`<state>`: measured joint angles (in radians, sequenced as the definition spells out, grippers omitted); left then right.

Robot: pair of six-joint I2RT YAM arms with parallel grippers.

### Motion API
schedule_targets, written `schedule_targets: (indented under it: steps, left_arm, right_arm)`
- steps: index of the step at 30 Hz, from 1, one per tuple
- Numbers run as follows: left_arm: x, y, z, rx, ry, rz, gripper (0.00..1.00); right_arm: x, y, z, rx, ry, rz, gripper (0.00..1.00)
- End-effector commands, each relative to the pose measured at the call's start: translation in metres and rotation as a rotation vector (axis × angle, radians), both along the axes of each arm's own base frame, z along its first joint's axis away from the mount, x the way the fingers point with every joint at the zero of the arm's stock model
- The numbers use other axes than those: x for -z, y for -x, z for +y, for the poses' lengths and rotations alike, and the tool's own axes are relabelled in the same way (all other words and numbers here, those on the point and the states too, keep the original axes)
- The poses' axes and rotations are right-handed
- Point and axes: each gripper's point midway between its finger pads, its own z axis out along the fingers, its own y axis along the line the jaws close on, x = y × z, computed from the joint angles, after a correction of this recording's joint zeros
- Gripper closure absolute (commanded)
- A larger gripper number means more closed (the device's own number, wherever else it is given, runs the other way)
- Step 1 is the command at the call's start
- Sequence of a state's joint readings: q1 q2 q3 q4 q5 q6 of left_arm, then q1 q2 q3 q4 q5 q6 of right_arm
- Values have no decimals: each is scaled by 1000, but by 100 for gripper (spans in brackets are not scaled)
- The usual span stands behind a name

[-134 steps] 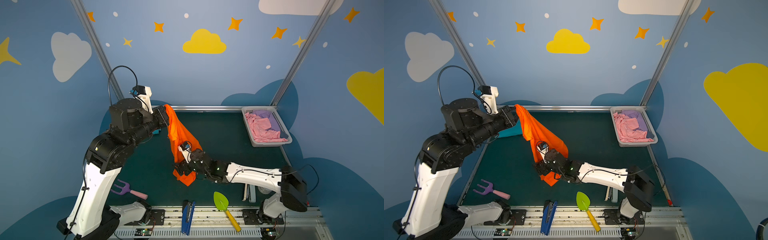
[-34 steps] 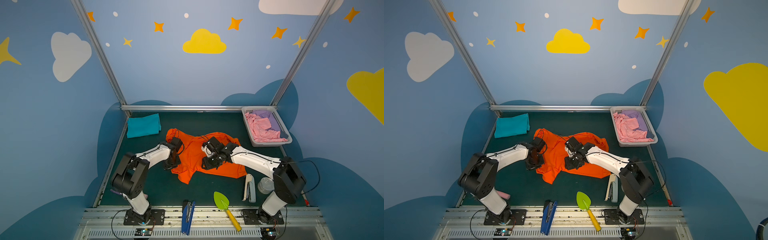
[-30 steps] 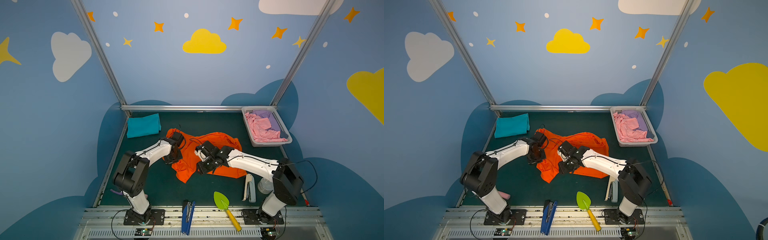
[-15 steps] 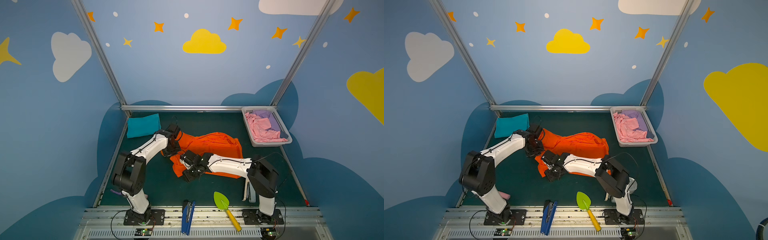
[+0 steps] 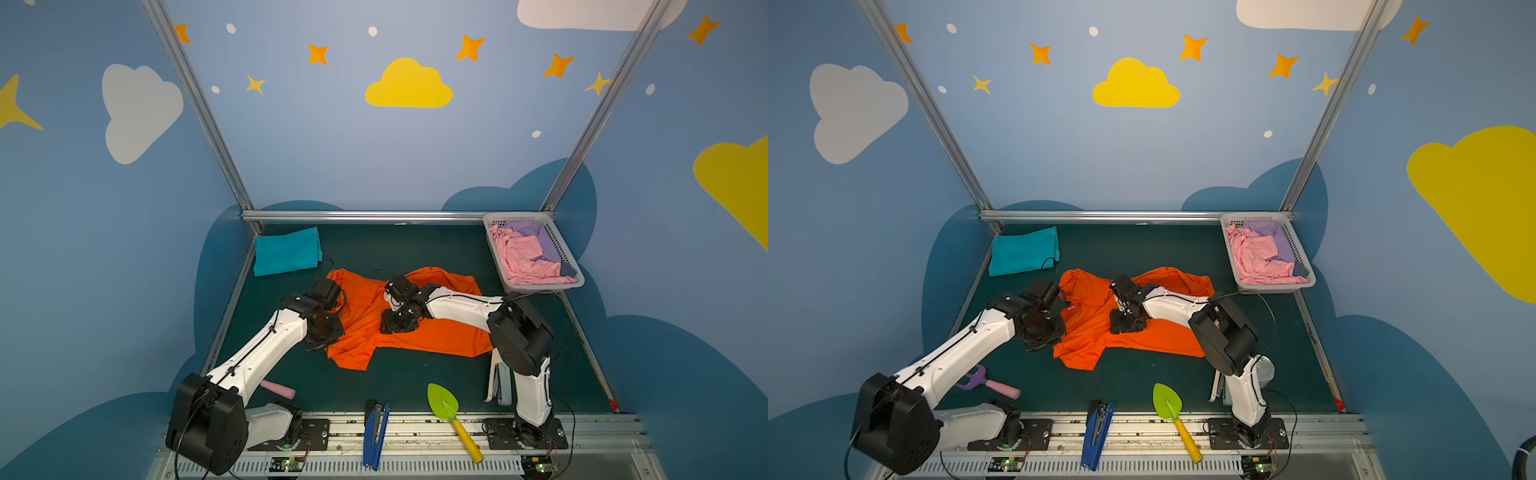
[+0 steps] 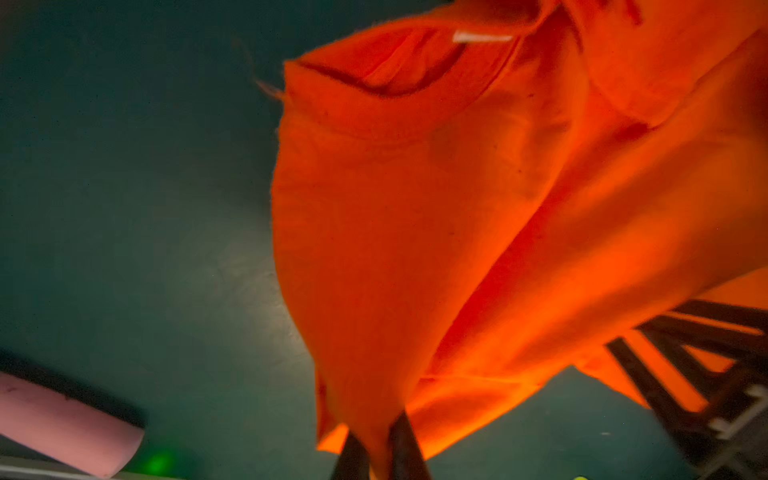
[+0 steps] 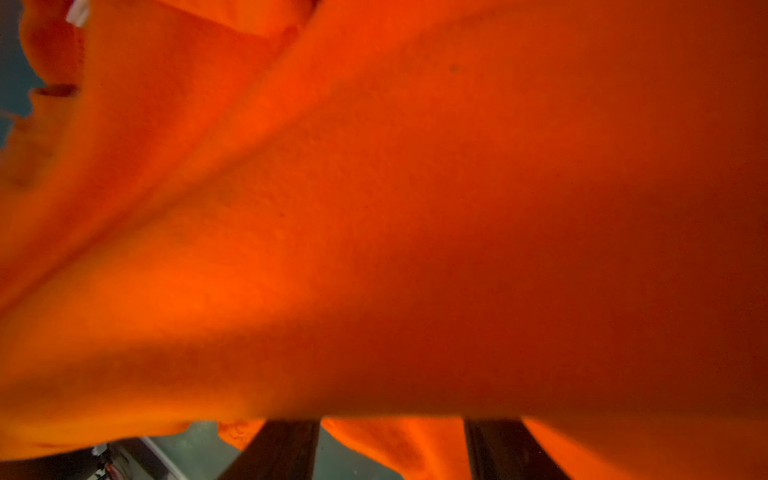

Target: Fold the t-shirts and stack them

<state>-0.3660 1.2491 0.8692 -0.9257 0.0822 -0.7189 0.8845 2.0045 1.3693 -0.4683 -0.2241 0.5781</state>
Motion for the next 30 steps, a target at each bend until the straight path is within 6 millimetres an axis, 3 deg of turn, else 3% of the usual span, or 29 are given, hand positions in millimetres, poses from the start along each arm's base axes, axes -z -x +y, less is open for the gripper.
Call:
schedule_targets:
  steps: [1,3,5,9,13,19,26,28,30]
  left_arm:
    - [17,22,17,-72,-47,85,58]
    - [17,23,27,-72,-79,106,42]
    - [11,17,32,-78,-102,92,40]
    - [2,-10,22,-81,-65,6,35]
    - [23,-33,11,-85,-42,2,34]
    - [66,-45,14,-110,-95,97,46]
    - [80,-55,28,-169,-120,112,55]
    - [81,-58,29,-173,-115,112,55]
    - [83,-60,30,-174,-113,115,56]
  right_arm:
    - [-6,12,3,-15,-1,16,46]
    - [-13,18,-1,-32,13,-11,46]
    - [-22,26,-1,-69,25,-47,46]
    - [-38,56,6,-188,25,-98,45]
    - [-43,92,21,-279,-26,-72,45]
    - [-25,116,32,-351,16,-64,35]
    - [-2,113,51,-400,121,-81,35]
    - [5,107,56,-391,147,-88,39]
    - [9,98,59,-369,176,-116,48]
